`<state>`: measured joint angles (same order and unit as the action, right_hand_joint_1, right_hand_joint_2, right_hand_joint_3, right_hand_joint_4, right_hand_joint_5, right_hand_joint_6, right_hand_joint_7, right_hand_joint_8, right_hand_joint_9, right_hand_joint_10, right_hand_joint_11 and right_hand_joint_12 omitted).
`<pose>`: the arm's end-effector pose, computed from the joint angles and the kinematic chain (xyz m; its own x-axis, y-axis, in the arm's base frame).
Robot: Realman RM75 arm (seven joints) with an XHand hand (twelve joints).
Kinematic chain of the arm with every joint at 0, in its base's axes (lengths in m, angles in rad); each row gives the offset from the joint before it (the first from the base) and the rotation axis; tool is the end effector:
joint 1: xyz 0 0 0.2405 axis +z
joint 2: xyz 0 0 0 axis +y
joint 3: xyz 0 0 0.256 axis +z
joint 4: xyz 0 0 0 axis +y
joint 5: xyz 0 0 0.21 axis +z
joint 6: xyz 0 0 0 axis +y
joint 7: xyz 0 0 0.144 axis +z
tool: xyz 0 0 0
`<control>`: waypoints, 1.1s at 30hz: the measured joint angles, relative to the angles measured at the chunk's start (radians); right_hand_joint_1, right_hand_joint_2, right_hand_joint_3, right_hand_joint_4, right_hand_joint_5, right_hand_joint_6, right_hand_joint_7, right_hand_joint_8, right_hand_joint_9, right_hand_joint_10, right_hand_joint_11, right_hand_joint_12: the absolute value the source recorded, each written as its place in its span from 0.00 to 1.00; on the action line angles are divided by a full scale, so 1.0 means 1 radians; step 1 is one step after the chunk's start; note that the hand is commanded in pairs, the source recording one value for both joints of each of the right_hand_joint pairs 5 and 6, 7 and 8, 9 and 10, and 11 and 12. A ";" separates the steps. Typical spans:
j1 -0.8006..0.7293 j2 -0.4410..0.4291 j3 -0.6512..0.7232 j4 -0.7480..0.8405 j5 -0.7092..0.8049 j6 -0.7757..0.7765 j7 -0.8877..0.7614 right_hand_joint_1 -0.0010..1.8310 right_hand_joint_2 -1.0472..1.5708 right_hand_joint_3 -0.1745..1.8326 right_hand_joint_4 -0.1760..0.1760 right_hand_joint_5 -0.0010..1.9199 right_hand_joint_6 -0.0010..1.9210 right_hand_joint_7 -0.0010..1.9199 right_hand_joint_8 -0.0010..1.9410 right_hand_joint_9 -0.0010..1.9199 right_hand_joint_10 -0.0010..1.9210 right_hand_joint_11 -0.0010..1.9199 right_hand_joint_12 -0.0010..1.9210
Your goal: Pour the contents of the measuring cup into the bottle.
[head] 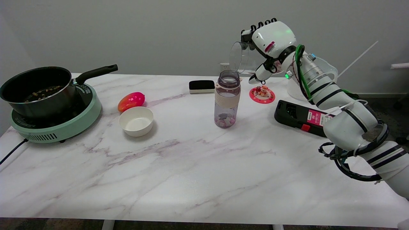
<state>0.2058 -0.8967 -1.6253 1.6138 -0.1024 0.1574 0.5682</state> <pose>-0.1086 -0.3805 0.3601 0.9211 0.3406 -0.1887 0.2369 -0.1056 0.9658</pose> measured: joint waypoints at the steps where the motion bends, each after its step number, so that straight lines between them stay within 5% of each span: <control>1: 0.003 0.002 -0.002 0.001 -0.006 -0.002 0.002 0.71 0.94 0.29 0.50 1.00 1.00 0.87 0.86 0.74 0.74 0.68 0.68; 33: 0.021 0.087 -0.065 0.076 -0.184 -0.077 0.095 0.69 0.95 0.30 0.50 1.00 1.00 0.88 0.87 0.74 0.74 0.68 0.68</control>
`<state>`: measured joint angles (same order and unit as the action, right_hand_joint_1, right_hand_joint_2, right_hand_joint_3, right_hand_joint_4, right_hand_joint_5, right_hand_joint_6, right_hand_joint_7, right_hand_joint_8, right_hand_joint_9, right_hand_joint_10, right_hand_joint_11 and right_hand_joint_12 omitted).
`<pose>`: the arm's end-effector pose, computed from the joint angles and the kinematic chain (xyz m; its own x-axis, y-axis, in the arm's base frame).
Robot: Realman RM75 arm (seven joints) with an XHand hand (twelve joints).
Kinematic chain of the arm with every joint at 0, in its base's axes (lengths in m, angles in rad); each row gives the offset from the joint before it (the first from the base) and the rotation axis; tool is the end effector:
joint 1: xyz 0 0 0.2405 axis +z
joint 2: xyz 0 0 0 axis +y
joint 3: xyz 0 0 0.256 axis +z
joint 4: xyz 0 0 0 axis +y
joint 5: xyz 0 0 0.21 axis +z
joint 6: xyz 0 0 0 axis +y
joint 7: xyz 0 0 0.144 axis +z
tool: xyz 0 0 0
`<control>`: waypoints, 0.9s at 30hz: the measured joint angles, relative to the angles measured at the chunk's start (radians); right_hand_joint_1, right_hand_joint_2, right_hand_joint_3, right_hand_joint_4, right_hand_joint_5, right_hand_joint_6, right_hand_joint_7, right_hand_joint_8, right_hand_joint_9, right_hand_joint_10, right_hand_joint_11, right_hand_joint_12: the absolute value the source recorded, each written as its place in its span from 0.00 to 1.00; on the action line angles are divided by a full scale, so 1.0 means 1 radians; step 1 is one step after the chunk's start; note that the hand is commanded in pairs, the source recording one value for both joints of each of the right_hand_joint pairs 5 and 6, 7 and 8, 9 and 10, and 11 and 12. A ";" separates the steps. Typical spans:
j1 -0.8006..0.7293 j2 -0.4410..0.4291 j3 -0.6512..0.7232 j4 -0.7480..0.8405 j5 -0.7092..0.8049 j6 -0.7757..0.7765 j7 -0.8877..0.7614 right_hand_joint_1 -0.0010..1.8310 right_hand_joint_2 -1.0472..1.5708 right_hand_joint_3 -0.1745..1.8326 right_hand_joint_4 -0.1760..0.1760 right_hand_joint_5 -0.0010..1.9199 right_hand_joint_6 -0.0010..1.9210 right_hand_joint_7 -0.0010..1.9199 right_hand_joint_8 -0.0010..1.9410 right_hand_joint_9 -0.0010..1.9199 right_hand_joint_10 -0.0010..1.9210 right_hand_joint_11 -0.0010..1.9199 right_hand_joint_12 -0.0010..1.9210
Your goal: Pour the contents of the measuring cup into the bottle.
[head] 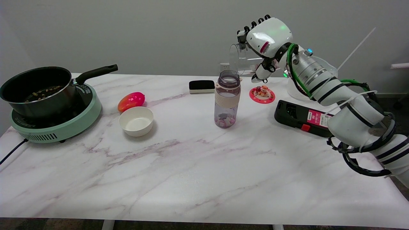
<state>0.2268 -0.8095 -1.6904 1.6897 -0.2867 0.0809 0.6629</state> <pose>-0.0954 -0.3780 0.3480 0.8751 0.3334 -0.3506 0.4067 -0.1145 0.9064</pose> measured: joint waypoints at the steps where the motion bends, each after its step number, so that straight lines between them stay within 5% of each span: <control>1: 0.000 0.004 -0.003 0.004 -0.002 -0.003 0.002 0.69 0.95 0.30 0.50 1.00 1.00 0.88 0.87 0.74 0.74 0.68 0.68; 27: 0.032 0.110 -0.081 0.043 -0.021 -0.053 0.049 0.70 0.95 0.30 0.50 1.00 1.00 0.88 0.87 0.73 0.73 0.68 0.67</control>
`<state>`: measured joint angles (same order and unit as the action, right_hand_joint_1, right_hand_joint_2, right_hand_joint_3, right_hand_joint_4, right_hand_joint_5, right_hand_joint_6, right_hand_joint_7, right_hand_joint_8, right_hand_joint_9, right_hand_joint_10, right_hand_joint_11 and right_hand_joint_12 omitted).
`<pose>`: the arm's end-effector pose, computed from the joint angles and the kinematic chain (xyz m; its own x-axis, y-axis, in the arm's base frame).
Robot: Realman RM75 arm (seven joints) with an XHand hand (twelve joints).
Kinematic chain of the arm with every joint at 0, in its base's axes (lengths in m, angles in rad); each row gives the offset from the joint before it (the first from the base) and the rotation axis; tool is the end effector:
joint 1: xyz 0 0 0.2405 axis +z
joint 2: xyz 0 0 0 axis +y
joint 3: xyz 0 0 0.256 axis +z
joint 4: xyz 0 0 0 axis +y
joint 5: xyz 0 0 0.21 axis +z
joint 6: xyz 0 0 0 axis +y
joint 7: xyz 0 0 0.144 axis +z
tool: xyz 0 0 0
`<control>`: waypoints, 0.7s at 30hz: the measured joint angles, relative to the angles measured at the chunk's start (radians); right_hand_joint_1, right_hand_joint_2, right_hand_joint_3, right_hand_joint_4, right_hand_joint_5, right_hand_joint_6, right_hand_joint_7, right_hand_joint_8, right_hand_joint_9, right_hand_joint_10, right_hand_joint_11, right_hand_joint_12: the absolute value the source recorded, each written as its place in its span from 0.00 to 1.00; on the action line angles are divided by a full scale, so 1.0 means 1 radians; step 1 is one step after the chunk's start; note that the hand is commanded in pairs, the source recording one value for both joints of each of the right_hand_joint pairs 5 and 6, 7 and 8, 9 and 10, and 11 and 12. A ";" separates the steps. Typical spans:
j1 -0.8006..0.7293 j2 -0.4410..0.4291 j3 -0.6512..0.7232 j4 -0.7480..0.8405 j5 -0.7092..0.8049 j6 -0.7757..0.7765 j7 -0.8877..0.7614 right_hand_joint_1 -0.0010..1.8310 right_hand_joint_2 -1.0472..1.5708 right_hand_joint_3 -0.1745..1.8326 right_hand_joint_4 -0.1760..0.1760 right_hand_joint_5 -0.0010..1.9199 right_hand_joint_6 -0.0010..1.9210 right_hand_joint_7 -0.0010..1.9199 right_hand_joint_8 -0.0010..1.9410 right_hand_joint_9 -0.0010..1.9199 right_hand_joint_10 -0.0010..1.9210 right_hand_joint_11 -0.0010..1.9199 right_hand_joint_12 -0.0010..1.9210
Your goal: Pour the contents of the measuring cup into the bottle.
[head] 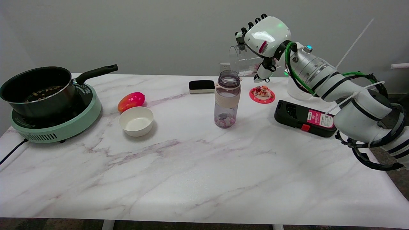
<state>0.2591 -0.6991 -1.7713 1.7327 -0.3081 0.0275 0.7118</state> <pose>-0.0862 -0.3761 0.3445 0.8497 0.3153 -0.4225 0.4828 -0.1436 0.8639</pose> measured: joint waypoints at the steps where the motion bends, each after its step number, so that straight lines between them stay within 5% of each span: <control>1: 0.002 0.003 -0.003 0.000 0.001 -0.001 0.001 0.70 0.94 0.30 0.50 1.00 1.00 0.88 0.87 0.73 0.73 0.67 0.67; 21: 0.087 0.046 -0.091 -0.023 0.022 -0.020 0.027 0.70 0.94 0.31 0.50 0.99 0.99 0.87 0.86 0.73 0.73 0.67 0.67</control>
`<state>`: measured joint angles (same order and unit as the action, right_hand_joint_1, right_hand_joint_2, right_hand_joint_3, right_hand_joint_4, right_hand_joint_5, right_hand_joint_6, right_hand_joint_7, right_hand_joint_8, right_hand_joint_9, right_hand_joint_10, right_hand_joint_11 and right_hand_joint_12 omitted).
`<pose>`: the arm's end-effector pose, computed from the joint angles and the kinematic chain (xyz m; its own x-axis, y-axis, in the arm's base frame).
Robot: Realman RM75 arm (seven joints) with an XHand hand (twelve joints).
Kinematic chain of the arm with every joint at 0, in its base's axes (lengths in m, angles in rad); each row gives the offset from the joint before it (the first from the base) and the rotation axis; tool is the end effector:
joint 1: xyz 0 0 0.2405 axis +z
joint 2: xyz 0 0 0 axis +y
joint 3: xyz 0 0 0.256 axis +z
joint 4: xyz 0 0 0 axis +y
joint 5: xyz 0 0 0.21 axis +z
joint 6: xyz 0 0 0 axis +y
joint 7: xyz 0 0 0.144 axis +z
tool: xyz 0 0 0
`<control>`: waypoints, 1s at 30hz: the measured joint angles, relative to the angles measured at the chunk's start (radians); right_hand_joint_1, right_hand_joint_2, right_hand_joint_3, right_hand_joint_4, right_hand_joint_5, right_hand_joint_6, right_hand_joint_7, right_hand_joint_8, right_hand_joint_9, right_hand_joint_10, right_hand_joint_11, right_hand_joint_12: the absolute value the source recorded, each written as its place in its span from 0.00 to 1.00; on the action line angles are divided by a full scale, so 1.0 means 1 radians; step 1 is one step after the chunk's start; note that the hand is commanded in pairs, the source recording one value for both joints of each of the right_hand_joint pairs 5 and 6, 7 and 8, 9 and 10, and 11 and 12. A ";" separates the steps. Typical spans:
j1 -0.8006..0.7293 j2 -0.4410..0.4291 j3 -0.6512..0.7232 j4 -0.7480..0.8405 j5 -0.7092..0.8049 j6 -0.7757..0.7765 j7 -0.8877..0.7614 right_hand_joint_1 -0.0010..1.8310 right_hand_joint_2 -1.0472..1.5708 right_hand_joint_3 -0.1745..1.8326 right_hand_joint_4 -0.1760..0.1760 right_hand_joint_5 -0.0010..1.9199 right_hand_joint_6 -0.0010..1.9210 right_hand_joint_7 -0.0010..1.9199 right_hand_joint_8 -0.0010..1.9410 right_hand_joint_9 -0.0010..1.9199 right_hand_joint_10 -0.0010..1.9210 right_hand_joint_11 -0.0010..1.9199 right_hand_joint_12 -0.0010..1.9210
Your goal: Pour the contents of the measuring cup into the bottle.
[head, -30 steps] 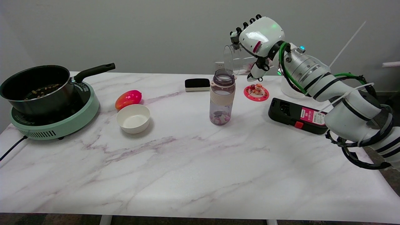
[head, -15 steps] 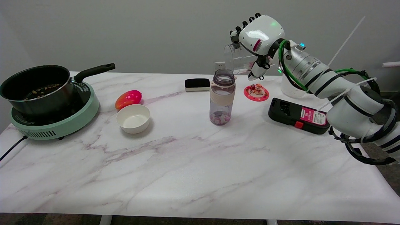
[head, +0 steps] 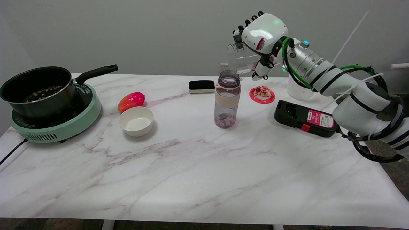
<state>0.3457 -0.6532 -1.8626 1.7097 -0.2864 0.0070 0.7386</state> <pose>-0.0796 -0.3853 0.3427 0.8500 0.3045 -0.4299 0.4914 -0.1644 0.8553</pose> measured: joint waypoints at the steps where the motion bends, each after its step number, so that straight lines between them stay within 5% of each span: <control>1: 0.008 0.002 -0.008 -0.002 0.001 -0.001 0.001 0.70 0.94 0.31 0.50 0.99 0.99 0.87 0.86 0.73 0.73 0.67 0.67; 30: 0.150 0.051 -0.167 -0.039 -0.032 -0.046 0.014 0.70 0.95 0.30 0.50 1.00 1.00 0.88 0.87 0.74 0.74 0.68 0.68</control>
<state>0.4953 -0.6018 -2.0297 1.6709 -0.3187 -0.0394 0.7525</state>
